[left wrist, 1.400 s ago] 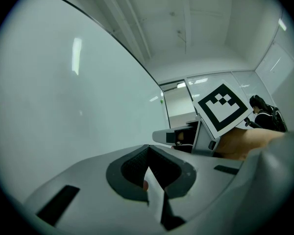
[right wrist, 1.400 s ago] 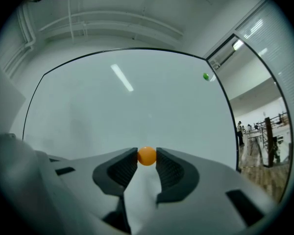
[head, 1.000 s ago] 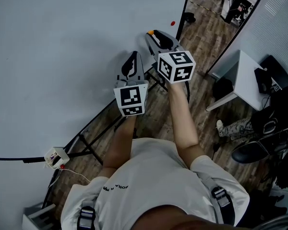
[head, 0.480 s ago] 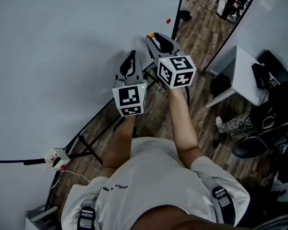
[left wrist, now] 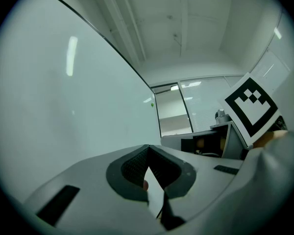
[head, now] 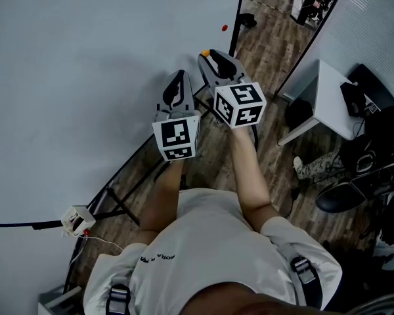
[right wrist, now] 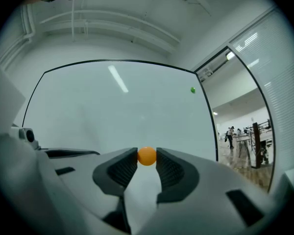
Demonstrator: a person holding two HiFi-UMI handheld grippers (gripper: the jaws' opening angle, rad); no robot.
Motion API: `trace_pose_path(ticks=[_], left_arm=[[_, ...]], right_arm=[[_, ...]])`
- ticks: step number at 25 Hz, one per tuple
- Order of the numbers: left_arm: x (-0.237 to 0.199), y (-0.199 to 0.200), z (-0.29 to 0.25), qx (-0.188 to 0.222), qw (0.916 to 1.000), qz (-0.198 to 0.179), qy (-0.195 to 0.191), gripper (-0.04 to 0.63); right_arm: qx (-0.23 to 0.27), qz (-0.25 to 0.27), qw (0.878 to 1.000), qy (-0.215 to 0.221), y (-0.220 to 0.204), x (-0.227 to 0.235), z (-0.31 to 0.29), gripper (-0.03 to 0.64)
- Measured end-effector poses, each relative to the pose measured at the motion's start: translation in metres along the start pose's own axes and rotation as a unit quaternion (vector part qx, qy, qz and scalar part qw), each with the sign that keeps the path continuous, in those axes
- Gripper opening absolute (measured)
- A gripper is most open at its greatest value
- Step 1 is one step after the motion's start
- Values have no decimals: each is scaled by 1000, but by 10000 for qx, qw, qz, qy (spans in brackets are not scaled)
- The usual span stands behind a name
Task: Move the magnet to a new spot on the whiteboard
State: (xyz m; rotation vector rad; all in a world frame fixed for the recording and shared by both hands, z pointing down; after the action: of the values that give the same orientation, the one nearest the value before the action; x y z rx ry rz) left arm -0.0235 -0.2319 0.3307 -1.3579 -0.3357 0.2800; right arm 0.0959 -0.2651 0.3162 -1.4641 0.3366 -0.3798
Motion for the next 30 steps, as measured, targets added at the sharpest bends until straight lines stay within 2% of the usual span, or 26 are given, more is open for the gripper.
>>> trace_pose_path(ticks=[30], left_arm=[[18,2,4,36,9995,46,-319,2]], right_arm=[[145,-51,9986,-510,-7,2,44,127]])
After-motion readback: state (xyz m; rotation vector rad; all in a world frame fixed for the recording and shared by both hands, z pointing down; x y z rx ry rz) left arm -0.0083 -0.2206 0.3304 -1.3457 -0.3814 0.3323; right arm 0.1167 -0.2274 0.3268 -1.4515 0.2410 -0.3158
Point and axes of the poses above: the fingertips, and each gripper's own axes: z backward along the fingers, x to its right, y out of its top, the point moved 6 cm from there along z, backward along the fingers, and after that the axes turned 3 degrees about y, right-handed, at the moved point
